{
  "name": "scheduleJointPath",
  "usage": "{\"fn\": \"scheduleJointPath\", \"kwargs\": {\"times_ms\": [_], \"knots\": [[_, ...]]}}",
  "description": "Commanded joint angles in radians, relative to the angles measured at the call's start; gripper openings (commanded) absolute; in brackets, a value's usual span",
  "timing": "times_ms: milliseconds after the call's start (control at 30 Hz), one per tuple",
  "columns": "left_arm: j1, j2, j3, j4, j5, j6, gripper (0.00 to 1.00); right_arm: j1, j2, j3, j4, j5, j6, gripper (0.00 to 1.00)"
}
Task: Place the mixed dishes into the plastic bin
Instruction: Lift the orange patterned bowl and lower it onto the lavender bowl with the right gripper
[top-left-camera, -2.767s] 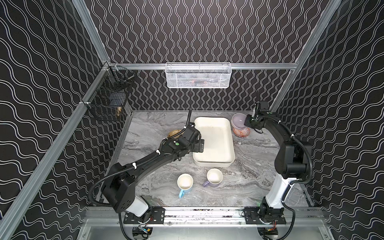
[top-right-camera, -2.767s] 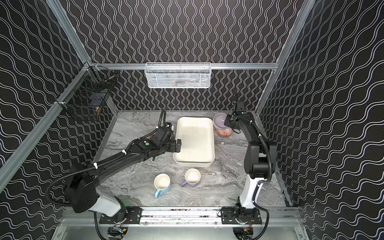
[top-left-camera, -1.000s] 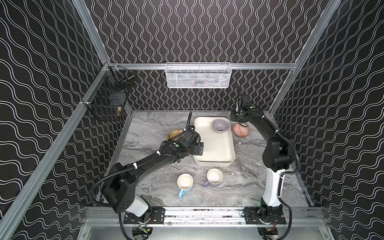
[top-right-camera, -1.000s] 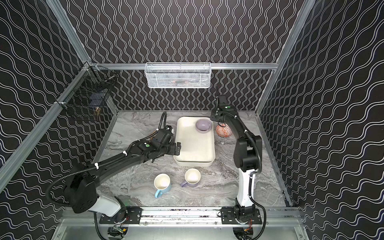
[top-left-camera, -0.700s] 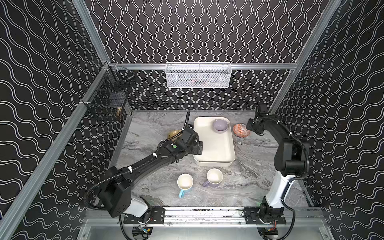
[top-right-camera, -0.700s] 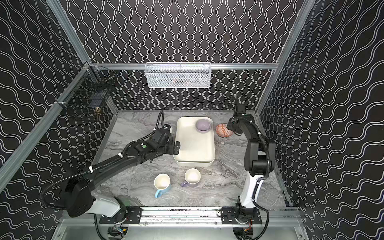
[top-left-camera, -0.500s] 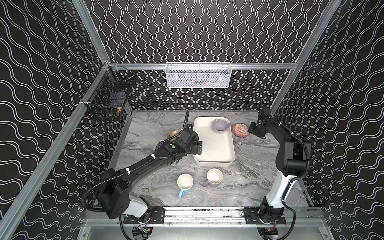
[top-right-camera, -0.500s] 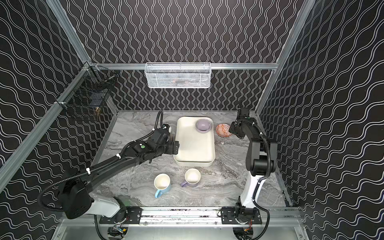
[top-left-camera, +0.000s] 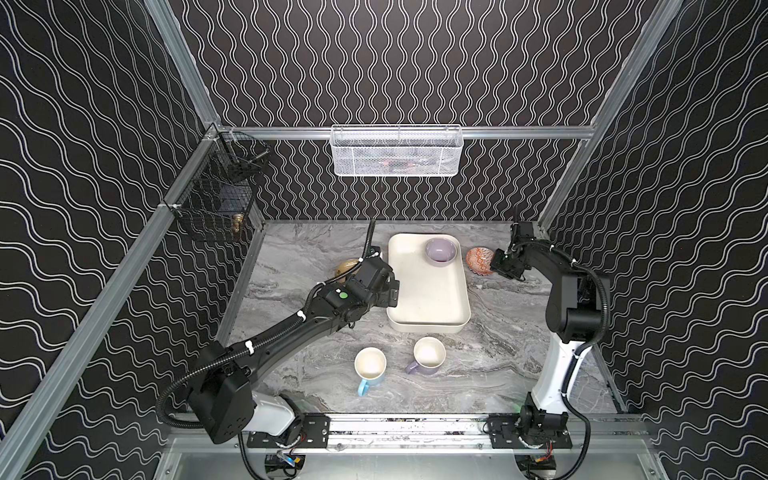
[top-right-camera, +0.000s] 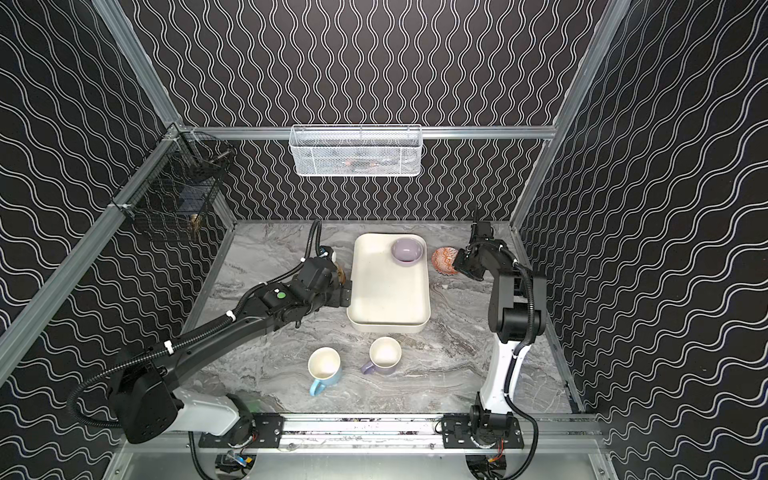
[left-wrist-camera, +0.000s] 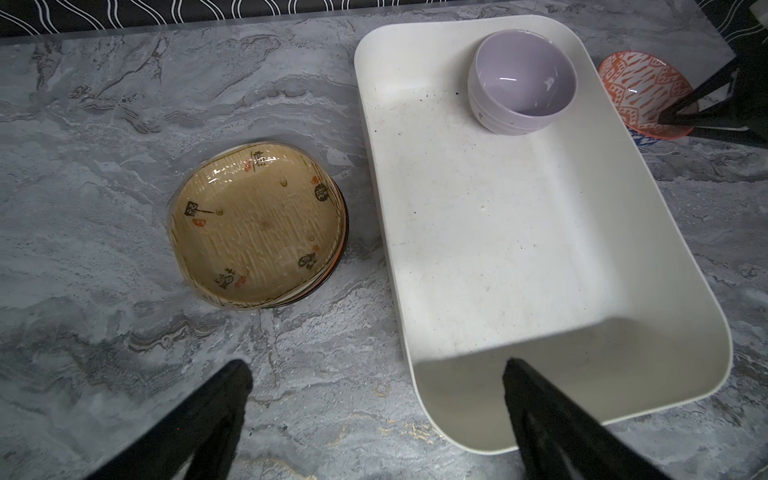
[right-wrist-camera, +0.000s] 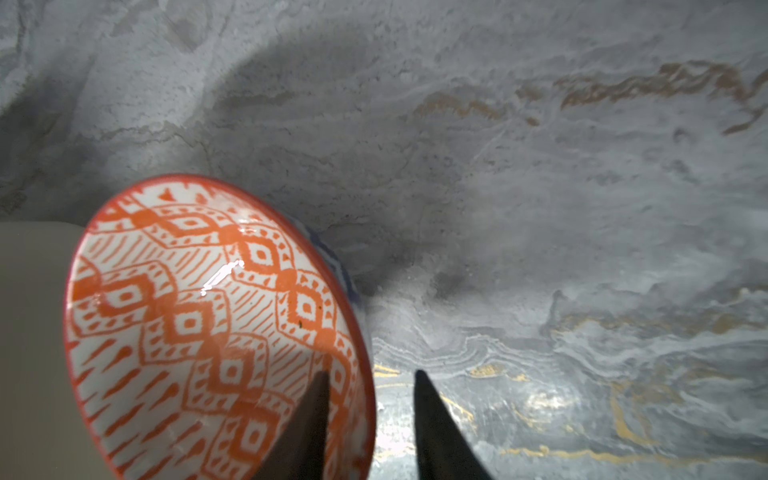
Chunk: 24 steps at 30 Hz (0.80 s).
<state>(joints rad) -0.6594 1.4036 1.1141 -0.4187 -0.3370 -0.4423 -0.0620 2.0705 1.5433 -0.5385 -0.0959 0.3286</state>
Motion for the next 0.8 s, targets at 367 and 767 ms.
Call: {"fn": "scheduleJointPath", "kwargs": {"times_ms": [367,767], "knots": [[0.000,0.008,0.004,0.000,-0.020,0.004,0.99,-0.001,-0.100,0.026,-0.012,0.058,-0.011,0.07],[0.001,-0.003,0.000,-0.001,-0.031,0.007,0.99,0.082,-0.101,0.198,-0.060,0.060,0.000,0.06]]}}
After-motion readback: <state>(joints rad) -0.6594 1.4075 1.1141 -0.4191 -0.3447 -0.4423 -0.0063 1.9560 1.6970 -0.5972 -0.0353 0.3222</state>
